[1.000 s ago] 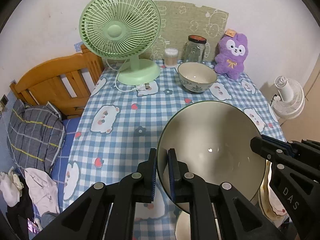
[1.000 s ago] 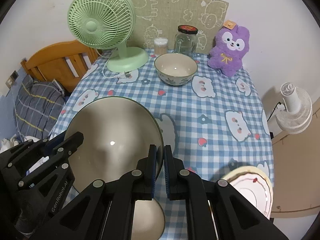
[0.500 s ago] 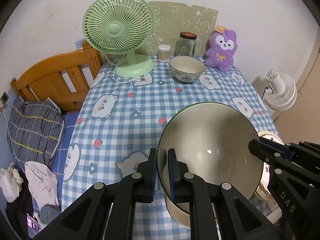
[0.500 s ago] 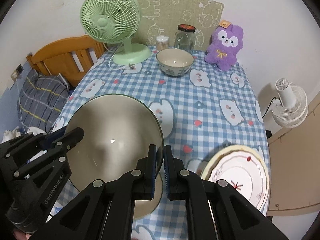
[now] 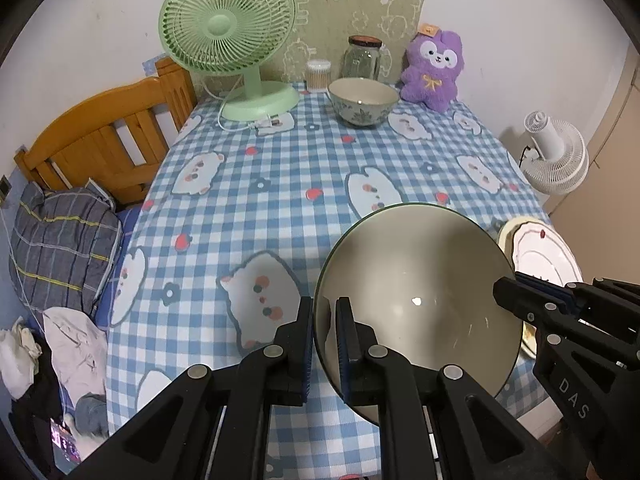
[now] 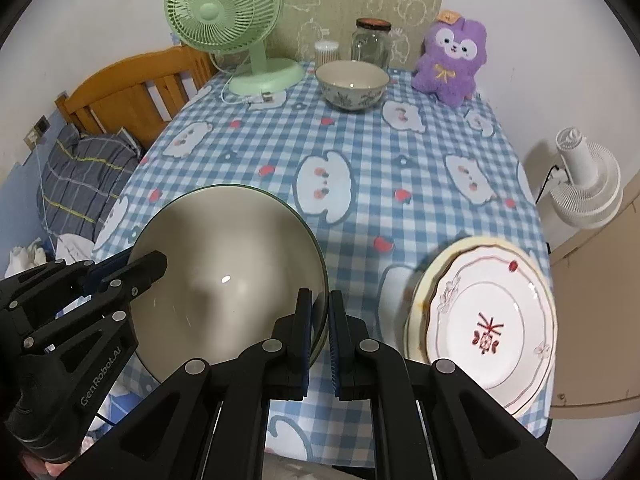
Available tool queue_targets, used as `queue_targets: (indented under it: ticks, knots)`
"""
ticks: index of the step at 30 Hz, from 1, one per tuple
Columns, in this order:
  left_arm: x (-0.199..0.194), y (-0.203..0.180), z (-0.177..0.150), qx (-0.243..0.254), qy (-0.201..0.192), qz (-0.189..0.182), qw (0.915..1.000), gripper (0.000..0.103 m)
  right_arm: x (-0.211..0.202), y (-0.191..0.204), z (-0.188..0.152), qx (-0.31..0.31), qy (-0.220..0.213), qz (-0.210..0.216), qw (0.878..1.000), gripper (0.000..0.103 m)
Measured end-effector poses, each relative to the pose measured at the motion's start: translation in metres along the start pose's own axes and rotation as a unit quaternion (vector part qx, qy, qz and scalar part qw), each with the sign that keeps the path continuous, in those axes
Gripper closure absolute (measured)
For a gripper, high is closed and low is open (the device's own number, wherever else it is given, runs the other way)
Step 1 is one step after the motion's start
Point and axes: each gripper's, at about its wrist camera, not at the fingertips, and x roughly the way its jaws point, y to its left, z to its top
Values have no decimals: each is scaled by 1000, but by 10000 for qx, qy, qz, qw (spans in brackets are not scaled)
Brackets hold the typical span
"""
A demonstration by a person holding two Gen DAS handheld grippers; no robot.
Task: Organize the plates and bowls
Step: 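Carry the cream bowl with both grippers back toward the plate stack, then lower the cream bowl into the large cream bowl and open both grippers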
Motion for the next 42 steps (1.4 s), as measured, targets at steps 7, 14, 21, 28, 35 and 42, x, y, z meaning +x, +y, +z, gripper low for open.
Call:
queue_targets:
  ticks: [7,14,21,28,35,42]
  knots:
    - [18,-3,-9,56,201,36,9998,96,14,-1,-8,-23,191,-11,9998,93]
    - [35,0,-11,37,365,4,9993,96,29,0,-8,-56,363,-74,9993,93]
    - [40,-3,-10,109,335,-5,9994,95,34,-2,-7,-77,391,-71,9992,93]
    - [42,1,-8,96,358,-222,9991,86,35,-2,-5,-141,308,-80,9994,92]
    - [52,6,-6,-63,529,-255,9983,68,32,0,-2,-176,219,-217,9994,91]
    - [42,12,-1,-96,323,-166,9993,44,25,-6,1,-40,140,-280,9995,85]
